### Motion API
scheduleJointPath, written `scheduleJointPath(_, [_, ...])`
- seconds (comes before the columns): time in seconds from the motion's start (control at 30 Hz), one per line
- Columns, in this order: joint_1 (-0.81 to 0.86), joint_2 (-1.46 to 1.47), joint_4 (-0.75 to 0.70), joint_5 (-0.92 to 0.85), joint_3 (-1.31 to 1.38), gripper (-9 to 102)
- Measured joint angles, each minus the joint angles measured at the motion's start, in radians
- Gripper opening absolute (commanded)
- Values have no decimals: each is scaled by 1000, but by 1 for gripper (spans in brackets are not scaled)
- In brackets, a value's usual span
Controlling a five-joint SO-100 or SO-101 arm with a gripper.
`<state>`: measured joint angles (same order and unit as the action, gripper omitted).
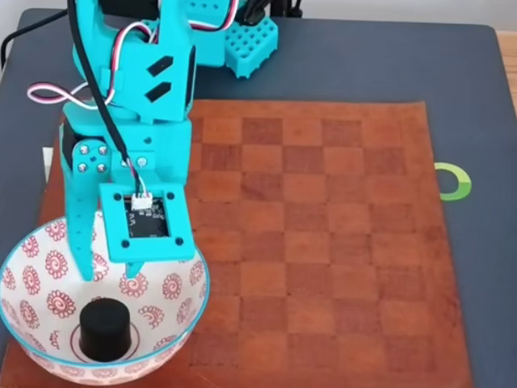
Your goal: Grasp a black cylinder and put it in a bowl.
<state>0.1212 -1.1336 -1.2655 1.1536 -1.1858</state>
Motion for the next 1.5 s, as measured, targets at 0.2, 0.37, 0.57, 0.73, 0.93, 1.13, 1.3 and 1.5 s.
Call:
scheduleJointPath(0.2, [3,-103,-83,28,0,0])
scheduleJointPath(0.37, [25,-210,-198,40,0,0])
scheduleJointPath(0.57, [12,-296,-321,91,0,0])
scheduleJointPath(0.73, [-12,-385,-339,149,-74,0])
scheduleJointPath(0.93, [-49,-583,-301,242,-307,0])
scheduleJointPath(1.13, [-107,-851,-183,331,-627,0])
scheduleJointPath(1.3, [-193,-1060,-41,422,-943,0])
scheduleJointPath(1.5, [-270,-1299,109,509,-1281,0])
